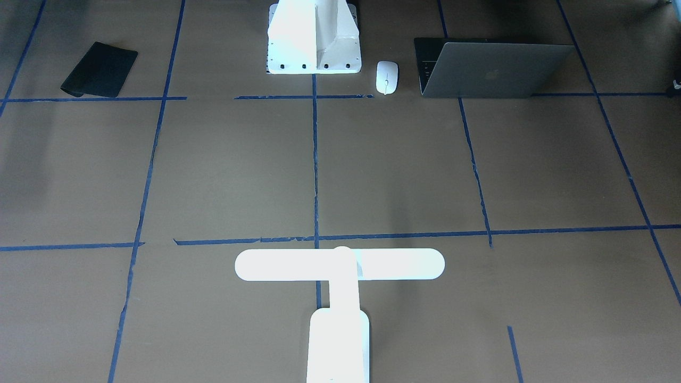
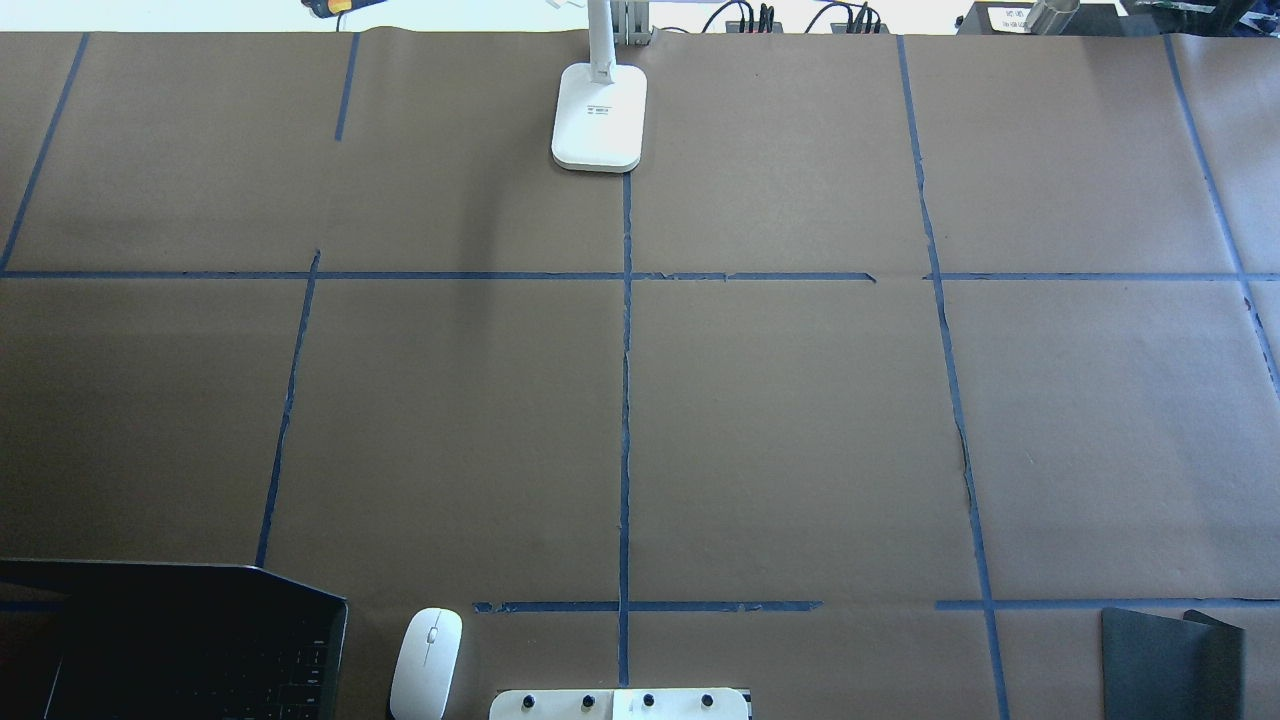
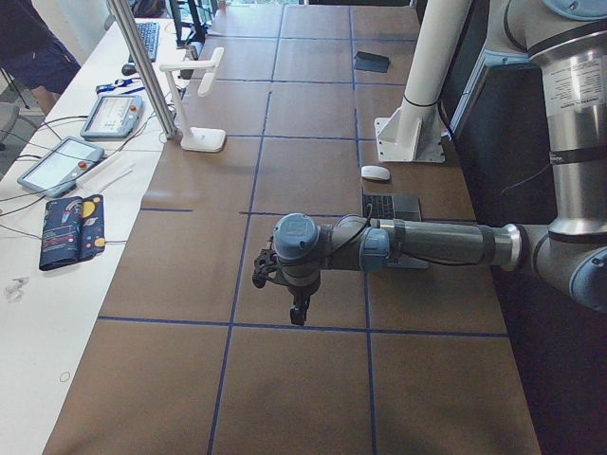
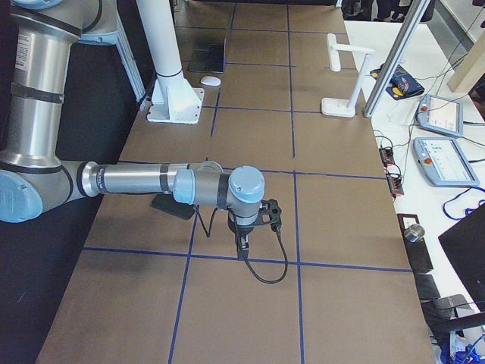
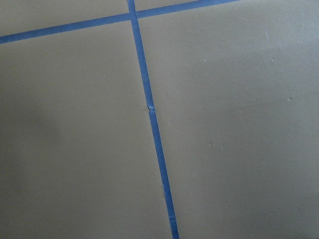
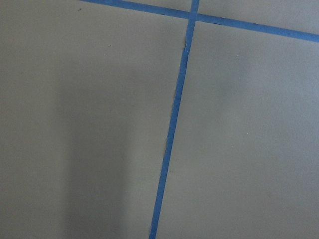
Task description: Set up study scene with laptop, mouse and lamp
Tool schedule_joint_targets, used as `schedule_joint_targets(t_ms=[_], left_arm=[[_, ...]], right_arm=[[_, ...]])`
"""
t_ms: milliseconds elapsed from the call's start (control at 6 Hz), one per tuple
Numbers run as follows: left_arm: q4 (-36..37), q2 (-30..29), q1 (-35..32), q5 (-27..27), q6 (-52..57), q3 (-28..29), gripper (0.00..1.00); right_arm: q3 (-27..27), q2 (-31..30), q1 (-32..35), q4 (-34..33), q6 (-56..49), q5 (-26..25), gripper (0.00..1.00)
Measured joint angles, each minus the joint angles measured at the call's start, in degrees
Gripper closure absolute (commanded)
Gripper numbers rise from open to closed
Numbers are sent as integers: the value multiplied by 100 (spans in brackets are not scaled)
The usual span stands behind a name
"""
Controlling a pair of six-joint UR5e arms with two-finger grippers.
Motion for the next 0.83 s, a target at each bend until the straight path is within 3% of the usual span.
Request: schedule_joint_targets(t_ms=[833], left_arm=[[-64,-317,30,172,-34,-36,0]], right_arm=[[19,-14,0,0,-12,-4,0]])
